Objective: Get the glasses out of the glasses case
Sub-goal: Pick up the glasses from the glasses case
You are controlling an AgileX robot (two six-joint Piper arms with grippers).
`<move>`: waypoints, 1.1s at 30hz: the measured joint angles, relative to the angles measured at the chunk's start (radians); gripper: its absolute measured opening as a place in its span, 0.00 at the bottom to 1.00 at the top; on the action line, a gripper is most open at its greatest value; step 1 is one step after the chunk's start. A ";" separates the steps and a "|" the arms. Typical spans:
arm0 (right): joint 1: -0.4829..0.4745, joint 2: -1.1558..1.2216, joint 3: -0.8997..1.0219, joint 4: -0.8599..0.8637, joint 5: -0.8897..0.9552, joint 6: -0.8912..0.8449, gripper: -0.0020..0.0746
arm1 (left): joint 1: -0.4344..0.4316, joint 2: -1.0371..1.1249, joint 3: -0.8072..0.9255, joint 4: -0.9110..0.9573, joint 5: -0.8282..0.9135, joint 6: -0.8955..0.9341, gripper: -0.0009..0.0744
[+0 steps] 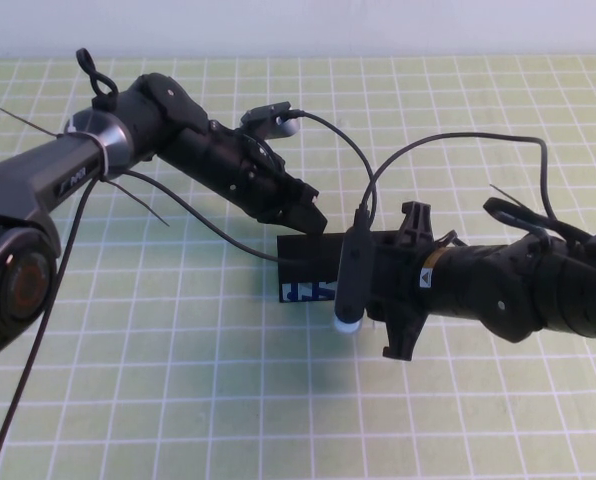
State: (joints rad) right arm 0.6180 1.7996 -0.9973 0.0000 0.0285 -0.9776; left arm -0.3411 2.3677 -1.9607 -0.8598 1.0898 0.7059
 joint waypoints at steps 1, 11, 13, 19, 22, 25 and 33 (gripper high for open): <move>0.000 0.008 0.000 -0.008 0.000 0.000 0.39 | 0.000 0.000 0.000 0.000 0.002 0.000 0.01; 0.000 0.022 -0.001 -0.023 -0.062 0.000 0.29 | 0.000 0.000 0.000 0.000 0.017 0.000 0.01; -0.004 0.022 -0.001 -0.023 -0.064 0.000 0.28 | 0.000 0.000 0.000 0.000 0.017 0.000 0.01; -0.014 0.035 -0.001 -0.029 -0.074 -0.043 0.28 | 0.000 0.000 0.000 0.000 0.017 0.000 0.01; -0.014 0.048 -0.002 -0.030 -0.082 -0.069 0.28 | 0.002 0.000 0.000 0.000 0.018 0.000 0.01; -0.014 0.053 -0.002 -0.030 -0.093 -0.077 0.27 | 0.002 0.000 0.000 0.002 0.018 0.002 0.01; -0.014 0.057 -0.002 -0.038 -0.127 -0.086 0.13 | 0.005 0.000 -0.002 0.006 0.012 0.010 0.01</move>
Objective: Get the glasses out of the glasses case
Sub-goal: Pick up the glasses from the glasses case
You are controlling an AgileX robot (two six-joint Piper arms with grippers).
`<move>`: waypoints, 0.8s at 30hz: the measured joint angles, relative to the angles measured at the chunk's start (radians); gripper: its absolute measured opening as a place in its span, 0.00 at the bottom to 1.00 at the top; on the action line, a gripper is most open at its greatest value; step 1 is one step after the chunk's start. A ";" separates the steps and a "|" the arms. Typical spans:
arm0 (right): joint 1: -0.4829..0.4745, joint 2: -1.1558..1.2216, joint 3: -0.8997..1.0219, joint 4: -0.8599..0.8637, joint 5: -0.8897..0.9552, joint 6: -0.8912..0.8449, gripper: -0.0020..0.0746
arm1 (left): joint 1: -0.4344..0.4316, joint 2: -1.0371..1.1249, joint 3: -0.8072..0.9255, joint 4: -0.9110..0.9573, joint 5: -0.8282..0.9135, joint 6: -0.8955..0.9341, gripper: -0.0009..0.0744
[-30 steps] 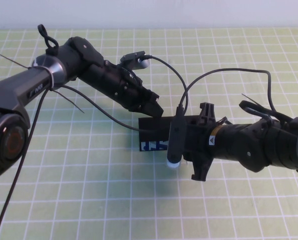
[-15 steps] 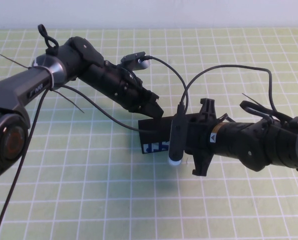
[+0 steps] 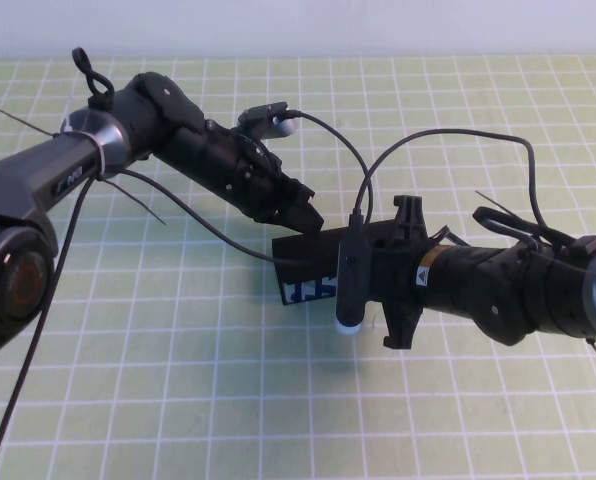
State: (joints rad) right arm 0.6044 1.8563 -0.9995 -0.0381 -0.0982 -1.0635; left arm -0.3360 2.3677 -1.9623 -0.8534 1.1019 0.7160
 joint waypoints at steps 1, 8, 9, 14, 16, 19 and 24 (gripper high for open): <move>0.000 0.000 0.000 0.000 -0.001 0.000 0.12 | 0.001 0.000 0.000 0.000 0.000 0.000 0.01; 0.000 -0.014 0.000 0.014 -0.007 -0.004 0.07 | 0.002 0.000 0.000 0.000 0.000 0.004 0.01; 0.000 -0.021 0.000 0.019 -0.012 -0.004 0.06 | 0.002 0.000 0.000 0.000 0.000 0.004 0.01; 0.000 -0.039 -0.007 0.047 -0.036 -0.004 0.04 | 0.005 -0.005 0.000 0.004 0.002 0.022 0.01; 0.000 -0.039 -0.011 0.069 -0.038 -0.004 0.04 | 0.012 -0.026 0.000 0.009 0.013 0.026 0.01; 0.000 -0.039 -0.022 0.093 -0.042 -0.004 0.03 | 0.028 -0.085 -0.009 0.031 0.050 0.030 0.01; -0.001 -0.039 -0.028 0.109 -0.044 -0.004 0.03 | 0.063 -0.264 0.003 0.084 0.067 0.046 0.01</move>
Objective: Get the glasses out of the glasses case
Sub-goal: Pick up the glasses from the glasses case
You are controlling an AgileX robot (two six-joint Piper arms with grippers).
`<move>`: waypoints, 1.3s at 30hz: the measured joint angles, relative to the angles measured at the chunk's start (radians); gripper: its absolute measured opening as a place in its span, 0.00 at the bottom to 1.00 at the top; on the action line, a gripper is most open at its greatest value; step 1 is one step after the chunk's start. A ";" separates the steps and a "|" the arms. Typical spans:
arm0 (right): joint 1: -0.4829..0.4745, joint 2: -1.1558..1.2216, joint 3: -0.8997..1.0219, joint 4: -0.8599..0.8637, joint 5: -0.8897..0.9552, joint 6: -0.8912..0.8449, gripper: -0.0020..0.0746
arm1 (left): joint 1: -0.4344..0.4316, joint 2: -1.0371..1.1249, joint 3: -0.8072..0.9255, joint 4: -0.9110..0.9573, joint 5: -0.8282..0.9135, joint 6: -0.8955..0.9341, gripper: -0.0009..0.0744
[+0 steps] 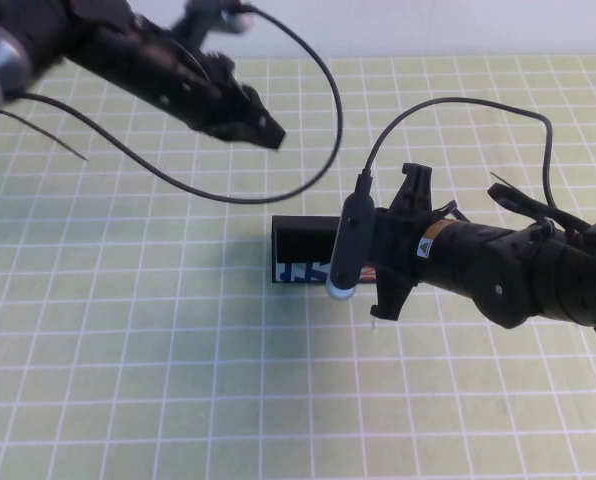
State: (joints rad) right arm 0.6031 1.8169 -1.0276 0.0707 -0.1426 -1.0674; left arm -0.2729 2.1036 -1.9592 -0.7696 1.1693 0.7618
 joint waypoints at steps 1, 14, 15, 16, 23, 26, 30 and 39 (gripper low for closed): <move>0.000 0.000 0.000 0.000 0.000 0.000 0.03 | 0.004 -0.046 0.025 0.005 -0.009 0.014 0.01; 0.000 0.000 -0.001 0.030 -0.005 0.000 0.03 | -0.006 -0.382 0.929 -0.619 -0.347 0.937 0.01; 0.000 0.000 -0.001 0.030 -0.005 0.000 0.03 | -0.005 -0.374 0.957 -0.658 -0.356 0.991 0.01; 0.000 0.000 -0.001 0.032 -0.006 0.000 0.03 | -0.005 -0.360 0.981 -0.699 -0.364 1.050 0.01; 0.000 0.000 -0.001 0.046 -0.007 0.000 0.03 | -0.005 -0.261 0.988 -0.893 -0.368 1.254 0.01; 0.000 0.000 -0.001 0.048 -0.007 0.000 0.03 | -0.005 -0.212 0.959 -0.914 -0.350 1.273 0.01; 0.000 0.000 -0.001 0.050 -0.007 0.000 0.03 | -0.005 -0.160 0.933 -0.923 -0.333 1.303 0.01; 0.000 0.000 -0.001 0.055 -0.009 0.000 0.03 | -0.005 -0.118 0.894 -0.926 -0.305 1.402 0.01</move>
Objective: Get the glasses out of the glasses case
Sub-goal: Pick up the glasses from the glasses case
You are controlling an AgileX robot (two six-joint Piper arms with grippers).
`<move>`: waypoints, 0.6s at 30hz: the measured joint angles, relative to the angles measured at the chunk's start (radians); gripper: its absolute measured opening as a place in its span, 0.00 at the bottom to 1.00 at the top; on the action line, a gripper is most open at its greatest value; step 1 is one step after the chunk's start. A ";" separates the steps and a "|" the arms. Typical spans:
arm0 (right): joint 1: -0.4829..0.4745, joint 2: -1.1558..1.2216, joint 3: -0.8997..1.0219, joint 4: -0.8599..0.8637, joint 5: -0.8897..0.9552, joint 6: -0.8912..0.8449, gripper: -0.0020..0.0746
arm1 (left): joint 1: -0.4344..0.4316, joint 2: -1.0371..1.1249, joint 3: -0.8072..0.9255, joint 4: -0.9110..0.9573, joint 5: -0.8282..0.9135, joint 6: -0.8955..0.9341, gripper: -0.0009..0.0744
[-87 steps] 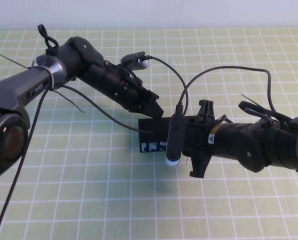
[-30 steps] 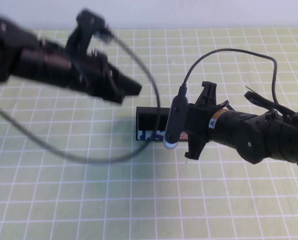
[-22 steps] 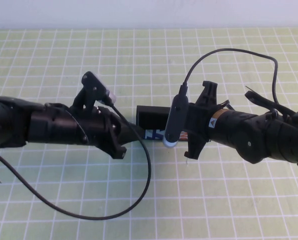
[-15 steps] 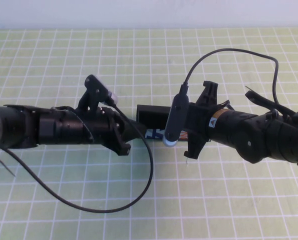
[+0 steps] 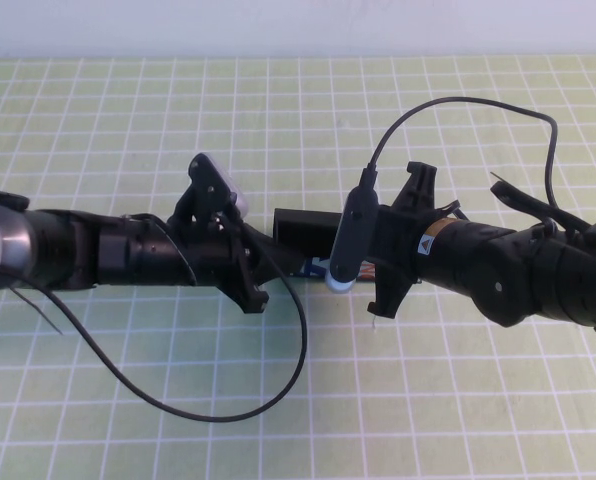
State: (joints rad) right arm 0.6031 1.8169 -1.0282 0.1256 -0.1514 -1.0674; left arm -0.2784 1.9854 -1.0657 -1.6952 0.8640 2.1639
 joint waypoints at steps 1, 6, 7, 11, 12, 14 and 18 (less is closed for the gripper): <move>0.000 0.000 0.000 0.000 0.000 0.000 0.03 | 0.000 0.007 -0.004 -0.002 0.007 0.010 0.01; 0.000 0.000 0.000 0.002 0.000 0.000 0.03 | 0.000 0.026 -0.023 -0.002 0.030 0.046 0.01; 0.000 0.000 0.000 0.002 0.000 0.000 0.03 | 0.000 0.028 -0.030 -0.002 0.039 0.055 0.01; 0.000 0.000 0.000 0.002 0.000 0.000 0.03 | 0.000 0.036 -0.057 -0.002 0.052 0.070 0.01; 0.000 0.000 0.000 0.002 0.000 0.000 0.03 | 0.000 0.038 -0.064 -0.002 0.052 0.072 0.01; 0.000 0.000 0.000 0.002 0.000 0.000 0.03 | 0.000 0.049 -0.082 -0.003 0.052 0.074 0.01; 0.000 0.000 0.000 0.004 0.000 0.000 0.03 | 0.000 0.076 -0.105 -0.003 0.052 0.075 0.01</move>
State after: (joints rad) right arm 0.6031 1.8169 -1.0282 0.1297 -0.1514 -1.0674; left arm -0.2784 2.0616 -1.1711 -1.6979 0.9160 2.2384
